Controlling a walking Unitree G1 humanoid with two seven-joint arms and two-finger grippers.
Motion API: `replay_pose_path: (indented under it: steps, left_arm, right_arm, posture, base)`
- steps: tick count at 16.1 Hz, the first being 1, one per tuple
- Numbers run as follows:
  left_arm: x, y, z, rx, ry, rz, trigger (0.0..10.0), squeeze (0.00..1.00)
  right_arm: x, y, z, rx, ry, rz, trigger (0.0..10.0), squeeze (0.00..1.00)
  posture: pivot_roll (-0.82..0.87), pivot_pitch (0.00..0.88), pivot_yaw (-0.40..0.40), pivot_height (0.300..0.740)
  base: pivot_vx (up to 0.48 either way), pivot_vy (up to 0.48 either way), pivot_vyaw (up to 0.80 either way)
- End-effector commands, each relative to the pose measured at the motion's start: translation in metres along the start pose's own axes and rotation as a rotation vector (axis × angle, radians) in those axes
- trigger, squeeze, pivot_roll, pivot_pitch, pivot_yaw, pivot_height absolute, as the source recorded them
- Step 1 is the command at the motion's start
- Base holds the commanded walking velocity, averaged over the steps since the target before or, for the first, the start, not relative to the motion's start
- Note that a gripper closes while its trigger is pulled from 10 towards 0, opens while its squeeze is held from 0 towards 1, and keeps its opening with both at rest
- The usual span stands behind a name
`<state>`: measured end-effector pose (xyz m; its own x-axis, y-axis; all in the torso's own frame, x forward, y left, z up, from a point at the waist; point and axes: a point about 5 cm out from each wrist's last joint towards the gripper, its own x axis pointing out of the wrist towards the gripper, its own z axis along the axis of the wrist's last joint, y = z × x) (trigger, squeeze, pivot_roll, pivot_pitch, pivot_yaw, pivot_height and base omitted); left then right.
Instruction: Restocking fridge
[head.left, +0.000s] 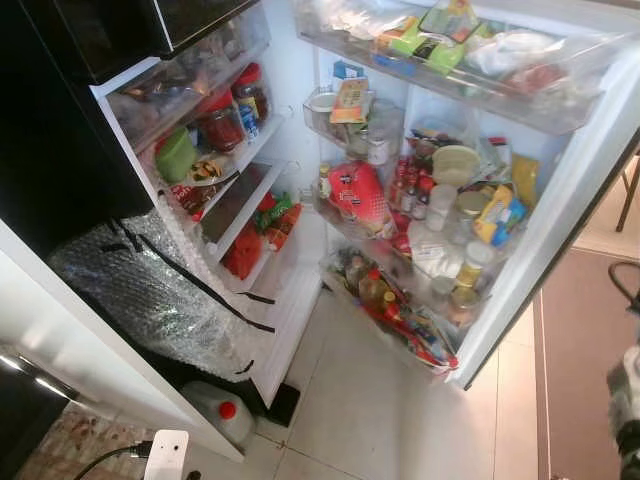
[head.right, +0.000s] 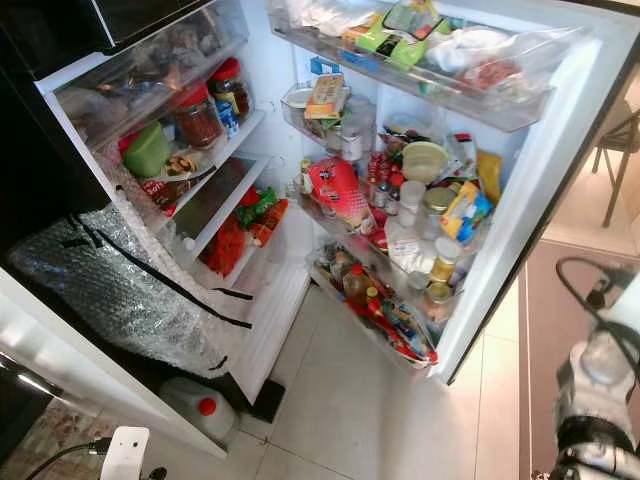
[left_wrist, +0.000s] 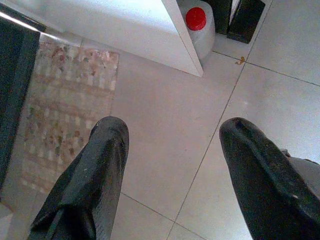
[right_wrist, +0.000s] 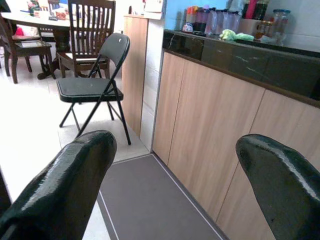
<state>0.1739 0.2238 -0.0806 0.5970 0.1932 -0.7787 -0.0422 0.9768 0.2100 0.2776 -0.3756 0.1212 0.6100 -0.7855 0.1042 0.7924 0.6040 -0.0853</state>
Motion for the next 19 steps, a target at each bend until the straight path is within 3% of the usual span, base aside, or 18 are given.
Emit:
replay_pose_path:
  steps: [1,7,14,19]
  left_arm:
    - [0.0,0.007,-0.003,0.012,0.015,0.019,10.0,0.0]
    - [0.0,0.008,-0.003,0.007,0.012,0.02,10.0,0.0]
    - [0.0,0.008,-0.003,0.009,0.012,0.02,10.0,0.0]
    - [0.0,0.007,-0.003,0.01,0.011,0.015,10.0,0.0]
  right_arm:
    - [0.003,0.002,0.003,-0.002,0.011,0.01,10.0,0.0]
    - [0.006,0.041,0.017,-0.065,0.02,0.251,10.0,0.0]
    - [0.007,0.048,0.02,-0.095,0.013,0.264,10.0,0.0]
    - [-0.006,0.069,0.014,-0.107,0.028,0.413,10.0,0.0]
  posture:
    - [-0.06,0.008,0.102,0.74]
    - [-0.05,0.009,0.109,0.74]
    - [-0.05,0.008,0.109,0.74]
    - [-0.05,0.007,0.111,0.74]
  base:
    - [0.0,0.0,0.0]
    - [0.0,0.0,0.0]
    - [0.0,0.0,0.0]
    - [0.0,0.0,0.0]
